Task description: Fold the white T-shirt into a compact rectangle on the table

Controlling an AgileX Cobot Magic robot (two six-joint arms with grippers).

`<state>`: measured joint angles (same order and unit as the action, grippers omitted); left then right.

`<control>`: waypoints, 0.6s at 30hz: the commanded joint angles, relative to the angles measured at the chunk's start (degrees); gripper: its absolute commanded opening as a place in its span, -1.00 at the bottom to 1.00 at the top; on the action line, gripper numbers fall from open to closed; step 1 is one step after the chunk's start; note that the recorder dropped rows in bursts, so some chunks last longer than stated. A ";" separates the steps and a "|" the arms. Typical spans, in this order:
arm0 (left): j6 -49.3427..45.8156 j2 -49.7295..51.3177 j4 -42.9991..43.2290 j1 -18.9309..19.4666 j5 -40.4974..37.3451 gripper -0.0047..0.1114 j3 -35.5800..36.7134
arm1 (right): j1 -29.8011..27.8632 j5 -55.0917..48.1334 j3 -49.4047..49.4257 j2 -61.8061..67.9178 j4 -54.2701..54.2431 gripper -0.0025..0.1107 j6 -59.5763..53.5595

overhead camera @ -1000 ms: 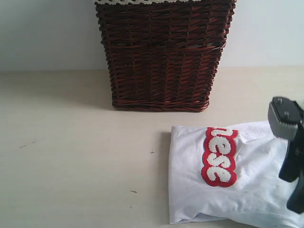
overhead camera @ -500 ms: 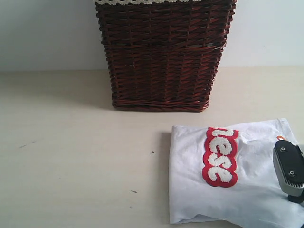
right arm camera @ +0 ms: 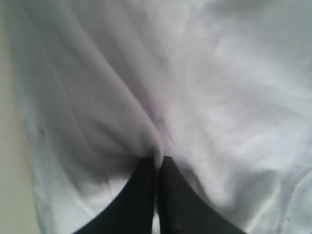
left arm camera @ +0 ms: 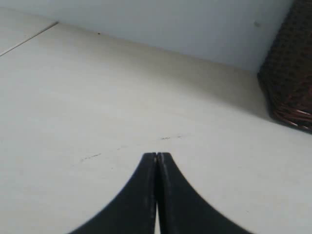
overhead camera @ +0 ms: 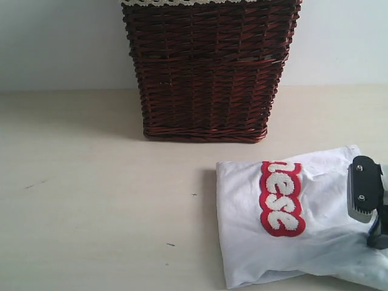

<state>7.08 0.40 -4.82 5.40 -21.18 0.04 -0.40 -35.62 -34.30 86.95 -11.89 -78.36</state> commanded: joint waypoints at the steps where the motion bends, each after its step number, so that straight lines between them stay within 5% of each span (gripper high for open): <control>1: 0.19 -0.40 -0.34 0.13 0.50 -0.92 -0.04 | -0.26 -0.08 -0.34 0.72 0.30 -0.96 0.07; 5: 0.19 -0.40 -0.34 0.13 0.50 -0.92 -0.04 | -0.26 -4.97 -0.34 1.83 0.45 -0.86 0.07; 13: 0.19 -0.40 -0.34 0.13 0.50 -0.92 -0.04 | -0.26 -10.27 -0.34 0.17 0.26 0.08 0.18; 18: 0.19 -0.40 -0.34 0.13 0.50 -0.92 -0.04 | -0.26 -8.46 -2.15 -11.84 0.26 0.12 -1.35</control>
<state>7.08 0.40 -4.82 5.40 -21.18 0.04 -0.40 -45.10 -34.77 81.44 -11.62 -78.32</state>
